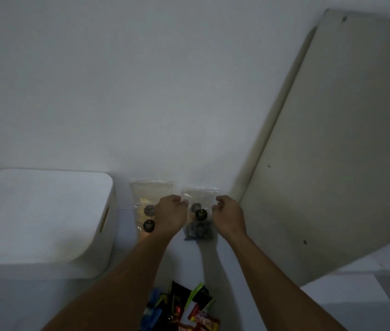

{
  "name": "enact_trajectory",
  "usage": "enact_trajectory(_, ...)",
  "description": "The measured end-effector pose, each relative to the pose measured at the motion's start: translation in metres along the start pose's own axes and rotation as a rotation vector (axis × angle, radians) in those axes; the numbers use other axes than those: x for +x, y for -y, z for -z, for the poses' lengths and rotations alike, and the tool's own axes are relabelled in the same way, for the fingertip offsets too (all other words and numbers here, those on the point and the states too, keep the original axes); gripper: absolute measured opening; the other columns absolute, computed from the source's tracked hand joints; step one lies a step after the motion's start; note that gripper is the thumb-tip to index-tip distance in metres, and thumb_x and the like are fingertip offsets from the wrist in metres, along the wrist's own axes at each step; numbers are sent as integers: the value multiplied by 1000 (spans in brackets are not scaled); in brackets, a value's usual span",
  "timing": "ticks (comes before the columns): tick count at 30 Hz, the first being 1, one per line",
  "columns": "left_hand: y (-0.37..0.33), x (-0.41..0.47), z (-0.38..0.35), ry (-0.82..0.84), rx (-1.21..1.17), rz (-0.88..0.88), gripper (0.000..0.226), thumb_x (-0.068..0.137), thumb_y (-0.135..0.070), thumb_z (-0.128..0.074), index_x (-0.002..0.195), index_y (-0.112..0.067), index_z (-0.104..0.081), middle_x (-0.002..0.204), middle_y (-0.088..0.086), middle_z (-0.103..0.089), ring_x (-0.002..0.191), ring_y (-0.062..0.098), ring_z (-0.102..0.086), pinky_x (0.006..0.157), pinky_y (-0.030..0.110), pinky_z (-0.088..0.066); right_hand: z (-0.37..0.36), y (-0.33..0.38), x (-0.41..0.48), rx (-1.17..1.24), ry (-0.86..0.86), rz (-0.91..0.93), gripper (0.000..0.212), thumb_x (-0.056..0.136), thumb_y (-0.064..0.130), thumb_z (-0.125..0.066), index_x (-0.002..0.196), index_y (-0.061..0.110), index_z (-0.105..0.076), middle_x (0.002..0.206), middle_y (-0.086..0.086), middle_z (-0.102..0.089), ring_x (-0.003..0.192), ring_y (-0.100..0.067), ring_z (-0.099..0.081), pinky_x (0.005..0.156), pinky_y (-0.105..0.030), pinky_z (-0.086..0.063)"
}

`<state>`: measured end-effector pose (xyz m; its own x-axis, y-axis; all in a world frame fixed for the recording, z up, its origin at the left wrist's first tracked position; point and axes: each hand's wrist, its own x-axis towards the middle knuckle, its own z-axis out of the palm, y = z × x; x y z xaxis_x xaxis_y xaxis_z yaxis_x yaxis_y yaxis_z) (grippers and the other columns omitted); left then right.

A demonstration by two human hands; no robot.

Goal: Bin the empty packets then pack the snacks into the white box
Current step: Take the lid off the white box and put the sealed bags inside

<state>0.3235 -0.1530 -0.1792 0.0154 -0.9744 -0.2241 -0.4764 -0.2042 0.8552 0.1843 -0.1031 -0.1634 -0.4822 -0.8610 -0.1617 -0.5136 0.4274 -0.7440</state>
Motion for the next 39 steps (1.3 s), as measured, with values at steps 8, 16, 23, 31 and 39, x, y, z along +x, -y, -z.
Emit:
enact_trajectory(8,-23,-25,143,-1,375,-296,55,91,-45,-61,133,-9,-58,134,8,-61,118,23,-60,98,27,-43,7,96,-54,-277,82,265,53,100,41,-46,139,5,-48,136,-13,-58,120,-28,-58,100,-34,-45)
enact_trajectory(16,19,-39,314,-65,505,-280,61,93,-48,-56,139,-8,-49,141,8,-53,132,25,-46,107,32,-34,-47,188,-131,-386,97,305,66,98,55,-42,137,2,-48,139,-14,-55,127,-30,-51,101,-36,-42)
enact_trajectory(23,84,-20,415,-88,502,-190,68,89,-51,-61,141,-9,-47,143,7,-51,134,23,-44,108,30,-33,-126,232,-154,-448,99,286,63,98,53,-42,135,3,-49,136,-14,-56,125,-30,-52,104,-38,-42)
enact_trajectory(31,142,18,455,-37,627,-101,77,89,-49,-63,147,-5,-37,152,11,-41,139,27,-39,111,34,-31,-189,229,-148,-460,105,177,56,91,55,-47,119,8,-57,124,-13,-59,114,-32,-57,98,-49,-46)
enact_trajectory(39,177,41,453,6,600,33,76,81,-52,-70,135,-2,-50,136,16,-55,122,32,-54,96,37,-44,-215,202,-132,-387,84,0,64,88,51,-61,126,1,-52,126,-17,-56,115,-35,-56,100,-47,-45)
